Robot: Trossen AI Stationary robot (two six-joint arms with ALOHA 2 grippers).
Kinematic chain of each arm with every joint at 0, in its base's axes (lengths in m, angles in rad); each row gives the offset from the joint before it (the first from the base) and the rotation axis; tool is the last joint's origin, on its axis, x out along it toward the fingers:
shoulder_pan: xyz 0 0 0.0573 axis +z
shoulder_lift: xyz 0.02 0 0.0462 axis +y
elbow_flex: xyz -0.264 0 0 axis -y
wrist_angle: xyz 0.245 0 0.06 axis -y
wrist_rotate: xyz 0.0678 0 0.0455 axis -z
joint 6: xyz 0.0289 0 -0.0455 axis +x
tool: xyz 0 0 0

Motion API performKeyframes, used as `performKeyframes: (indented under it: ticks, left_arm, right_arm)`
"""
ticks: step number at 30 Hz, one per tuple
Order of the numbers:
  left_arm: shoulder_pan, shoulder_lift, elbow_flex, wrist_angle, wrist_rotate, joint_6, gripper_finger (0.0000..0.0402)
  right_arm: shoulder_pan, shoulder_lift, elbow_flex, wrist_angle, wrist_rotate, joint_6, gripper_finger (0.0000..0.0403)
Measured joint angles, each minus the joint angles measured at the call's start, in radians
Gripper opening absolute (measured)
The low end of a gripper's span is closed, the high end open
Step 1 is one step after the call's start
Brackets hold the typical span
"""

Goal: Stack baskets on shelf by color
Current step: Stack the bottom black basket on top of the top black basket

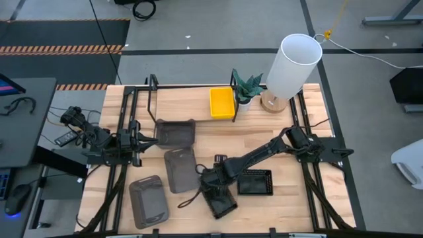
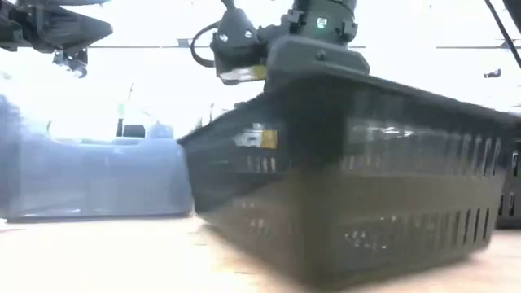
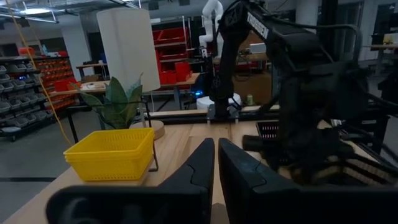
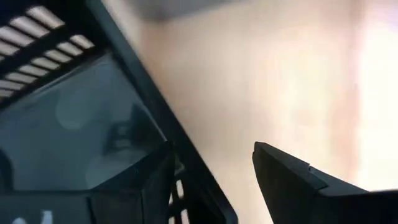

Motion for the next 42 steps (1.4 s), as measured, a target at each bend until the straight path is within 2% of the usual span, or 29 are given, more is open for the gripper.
performKeyframes:
  ticks: [13,17,25,31,42]
  left_arm:
    - [0.000,0.000,0.000,-0.001,0.000,0.000,0.0035]
    - [0.000,0.000,0.000,0.001,0.000,0.000,0.0029]
    - [0.000,0.000,0.000,0.001,0.000,0.000,0.0036]
    - [0.000,0.000,0.000,0.001,0.000,0.000,0.0036]
    - [0.000,0.000,0.000,0.001,0.000,0.000,0.0033]
  right_arm:
    - [-0.084,-0.067,0.000,-0.118,0.167,-0.143,0.0220]
    - [-0.098,-0.096,0.000,-0.116,0.154,-0.171,0.0220]
    - [-0.049,-0.138,0.000,-0.116,0.138,-0.185,0.0219]
    - [-0.045,-0.116,-0.013,-0.105,0.142,-0.294,0.0211]
    - [-0.077,-0.117,-0.150,0.198,0.181,-0.657,0.0199]
